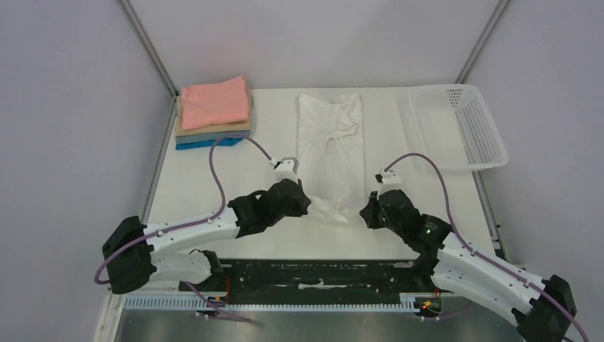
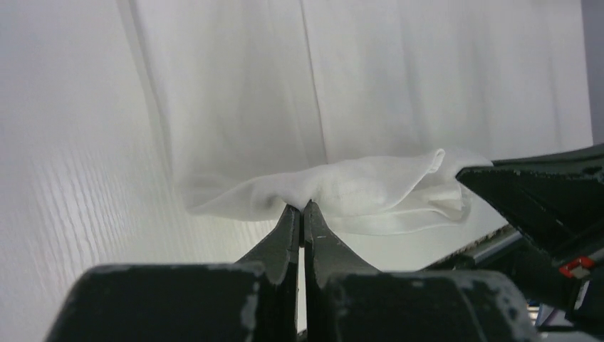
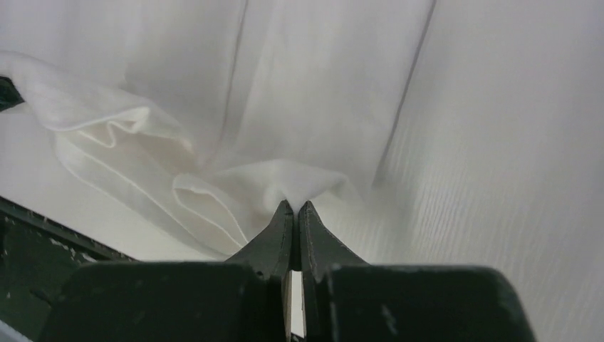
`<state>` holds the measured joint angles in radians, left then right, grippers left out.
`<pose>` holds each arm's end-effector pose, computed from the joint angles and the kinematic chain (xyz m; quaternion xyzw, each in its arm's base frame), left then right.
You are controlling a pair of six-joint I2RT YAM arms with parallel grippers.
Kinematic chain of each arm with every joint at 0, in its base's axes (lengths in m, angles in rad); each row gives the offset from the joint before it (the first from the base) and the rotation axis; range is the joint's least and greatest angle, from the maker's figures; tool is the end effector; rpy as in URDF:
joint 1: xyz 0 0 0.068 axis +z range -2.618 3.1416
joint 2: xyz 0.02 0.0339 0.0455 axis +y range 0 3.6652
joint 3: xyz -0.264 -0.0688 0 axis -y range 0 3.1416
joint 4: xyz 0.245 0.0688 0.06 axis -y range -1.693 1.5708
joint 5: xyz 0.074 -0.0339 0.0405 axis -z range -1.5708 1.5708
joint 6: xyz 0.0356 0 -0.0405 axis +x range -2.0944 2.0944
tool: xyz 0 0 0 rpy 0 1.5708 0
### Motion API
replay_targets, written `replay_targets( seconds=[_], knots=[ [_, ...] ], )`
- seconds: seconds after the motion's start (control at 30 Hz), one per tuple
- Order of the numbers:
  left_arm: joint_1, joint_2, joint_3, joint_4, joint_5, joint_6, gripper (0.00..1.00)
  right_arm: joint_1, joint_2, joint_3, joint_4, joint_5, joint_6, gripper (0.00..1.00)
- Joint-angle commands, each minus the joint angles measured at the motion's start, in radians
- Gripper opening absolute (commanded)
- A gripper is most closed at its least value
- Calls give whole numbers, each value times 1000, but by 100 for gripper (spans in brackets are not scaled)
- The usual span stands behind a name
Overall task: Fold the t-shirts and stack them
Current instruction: Fold the folded rectangular tshirt in 1/3 of the way
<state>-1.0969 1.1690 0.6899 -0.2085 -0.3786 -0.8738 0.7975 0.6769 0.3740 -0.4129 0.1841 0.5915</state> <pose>0.1233 -0.2116 0.2288 0.0189 0.8914 -0.2558 0.3737 0.1082 0.1015 0.1915 -0.0553 0.9053 0.1999 0.3707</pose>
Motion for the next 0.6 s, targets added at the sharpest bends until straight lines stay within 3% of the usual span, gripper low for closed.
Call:
replay_targets(
  seconds=[0.0, 0.2, 0.57],
  knots=[
    [129, 73, 122, 72, 50, 166, 2, -17, 124, 148, 134, 190, -52, 0],
    [274, 231, 277, 99, 127, 244, 2, -92, 303, 276, 248, 292, -129, 0],
    [463, 481, 451, 140, 238, 287, 2, -268, 584, 410, 479, 127, -234, 0]
  ],
)
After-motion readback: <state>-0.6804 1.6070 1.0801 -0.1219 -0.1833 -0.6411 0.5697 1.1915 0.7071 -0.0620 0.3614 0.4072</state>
